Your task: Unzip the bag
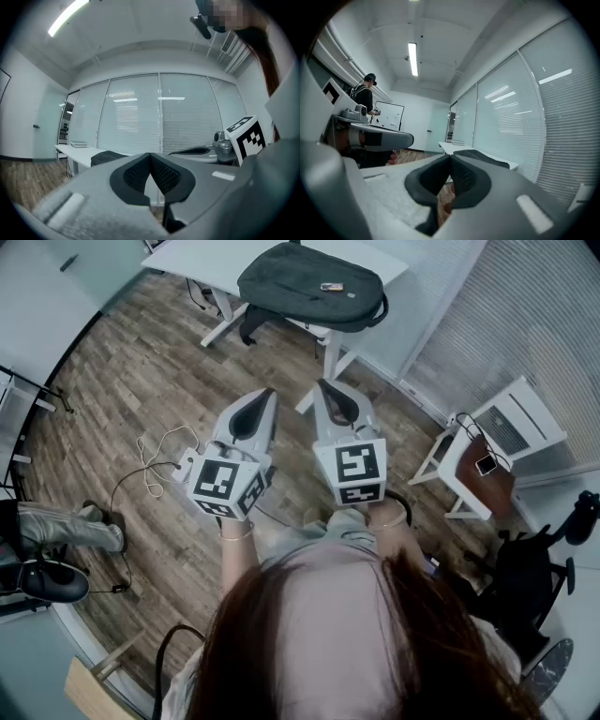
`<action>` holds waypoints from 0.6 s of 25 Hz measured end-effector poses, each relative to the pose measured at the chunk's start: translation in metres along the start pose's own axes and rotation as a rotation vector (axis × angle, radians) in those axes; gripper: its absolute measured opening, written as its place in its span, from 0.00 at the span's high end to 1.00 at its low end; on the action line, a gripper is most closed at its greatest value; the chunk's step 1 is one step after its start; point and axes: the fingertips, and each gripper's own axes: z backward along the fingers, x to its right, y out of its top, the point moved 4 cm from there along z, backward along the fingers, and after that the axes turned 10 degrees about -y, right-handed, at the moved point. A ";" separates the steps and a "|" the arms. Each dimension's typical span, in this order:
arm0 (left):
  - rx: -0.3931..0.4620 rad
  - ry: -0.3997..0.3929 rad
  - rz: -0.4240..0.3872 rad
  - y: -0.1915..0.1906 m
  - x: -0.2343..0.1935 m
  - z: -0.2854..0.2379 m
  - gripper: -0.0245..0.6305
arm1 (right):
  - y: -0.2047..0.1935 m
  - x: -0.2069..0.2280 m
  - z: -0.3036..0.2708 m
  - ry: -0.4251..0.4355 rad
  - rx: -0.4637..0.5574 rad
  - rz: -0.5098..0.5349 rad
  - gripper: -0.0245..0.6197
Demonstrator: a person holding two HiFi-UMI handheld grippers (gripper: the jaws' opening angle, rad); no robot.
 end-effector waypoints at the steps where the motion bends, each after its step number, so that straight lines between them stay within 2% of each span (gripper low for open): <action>1: 0.000 -0.002 0.000 0.000 -0.002 0.000 0.95 | 0.000 0.000 -0.001 -0.003 0.003 -0.002 0.96; 15: 0.015 -0.047 0.023 -0.005 -0.020 -0.015 0.95 | 0.004 -0.002 -0.017 -0.014 0.016 -0.034 0.96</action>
